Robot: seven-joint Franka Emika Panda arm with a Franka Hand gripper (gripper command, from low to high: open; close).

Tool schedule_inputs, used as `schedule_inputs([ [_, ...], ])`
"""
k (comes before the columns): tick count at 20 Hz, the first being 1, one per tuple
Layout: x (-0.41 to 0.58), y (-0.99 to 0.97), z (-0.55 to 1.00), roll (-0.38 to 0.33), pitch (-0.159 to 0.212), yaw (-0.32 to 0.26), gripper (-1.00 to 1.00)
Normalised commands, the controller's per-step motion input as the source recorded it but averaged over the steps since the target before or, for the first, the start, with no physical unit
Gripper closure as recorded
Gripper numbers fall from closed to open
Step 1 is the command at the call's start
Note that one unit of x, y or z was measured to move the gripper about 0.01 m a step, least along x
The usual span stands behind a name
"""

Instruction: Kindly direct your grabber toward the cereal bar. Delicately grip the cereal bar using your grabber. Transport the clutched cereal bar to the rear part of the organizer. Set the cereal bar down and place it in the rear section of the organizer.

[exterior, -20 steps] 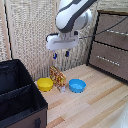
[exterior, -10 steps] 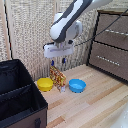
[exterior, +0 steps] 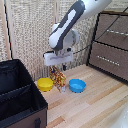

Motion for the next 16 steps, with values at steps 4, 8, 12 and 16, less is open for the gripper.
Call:
schedule_inputs([
  [4, 0.031, 0.06, -0.21, -0.094, 0.076, -0.009, 1.0],
  [8, 0.0, 0.02, -0.13, -0.054, 0.063, 0.0, 1.0],
  [12, 0.028, 0.06, -0.04, -0.017, 0.05, 0.002, 1.0],
  [16, 0.052, 0.09, 0.0, 0.0, 0.001, 0.0, 1.0],
])
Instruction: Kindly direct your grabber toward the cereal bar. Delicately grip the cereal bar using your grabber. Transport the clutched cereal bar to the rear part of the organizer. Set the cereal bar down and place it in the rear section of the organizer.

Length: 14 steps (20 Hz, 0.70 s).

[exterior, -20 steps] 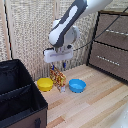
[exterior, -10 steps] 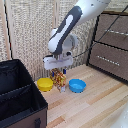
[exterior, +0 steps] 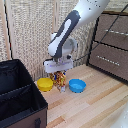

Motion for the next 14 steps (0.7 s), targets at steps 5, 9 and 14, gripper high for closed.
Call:
schedule_inputs([
  [5, 0.022, 0.06, 0.24, 0.0, 0.002, -0.037, 1.0],
  [9, 0.004, 0.0, 0.76, -0.005, 0.007, -0.054, 1.0],
  [14, 0.058, -0.03, 1.0, -0.004, 0.039, -0.01, 1.0],
])
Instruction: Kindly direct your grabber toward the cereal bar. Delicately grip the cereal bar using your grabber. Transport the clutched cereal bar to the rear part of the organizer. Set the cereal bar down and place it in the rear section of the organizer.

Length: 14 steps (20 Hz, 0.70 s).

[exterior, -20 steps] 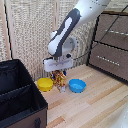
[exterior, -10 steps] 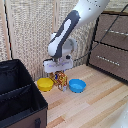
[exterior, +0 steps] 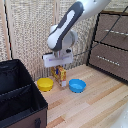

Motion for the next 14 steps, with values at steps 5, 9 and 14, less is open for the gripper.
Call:
schedule_inputs([
  [5, 0.202, -0.05, 1.0, -0.012, 0.043, -0.053, 1.0],
  [9, 0.302, 0.01, 1.0, 0.0, 0.054, -0.103, 1.0],
  [14, 0.218, 0.11, 0.8, 0.011, 0.029, -0.234, 1.0],
])
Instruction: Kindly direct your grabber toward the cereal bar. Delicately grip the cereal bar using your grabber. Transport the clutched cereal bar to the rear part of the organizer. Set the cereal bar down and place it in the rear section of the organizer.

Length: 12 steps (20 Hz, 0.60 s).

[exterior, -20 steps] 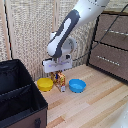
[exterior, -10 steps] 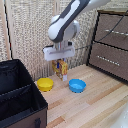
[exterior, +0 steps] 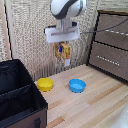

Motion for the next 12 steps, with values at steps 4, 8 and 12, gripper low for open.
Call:
schedule_inputs([
  [4, -0.021, 0.02, 0.64, 0.069, -0.01, -0.31, 1.0],
  [8, -0.024, 0.03, 0.54, 0.057, -0.005, -0.319, 1.0],
  [12, -0.021, 0.18, 0.42, 0.059, -0.001, -0.285, 1.0],
])
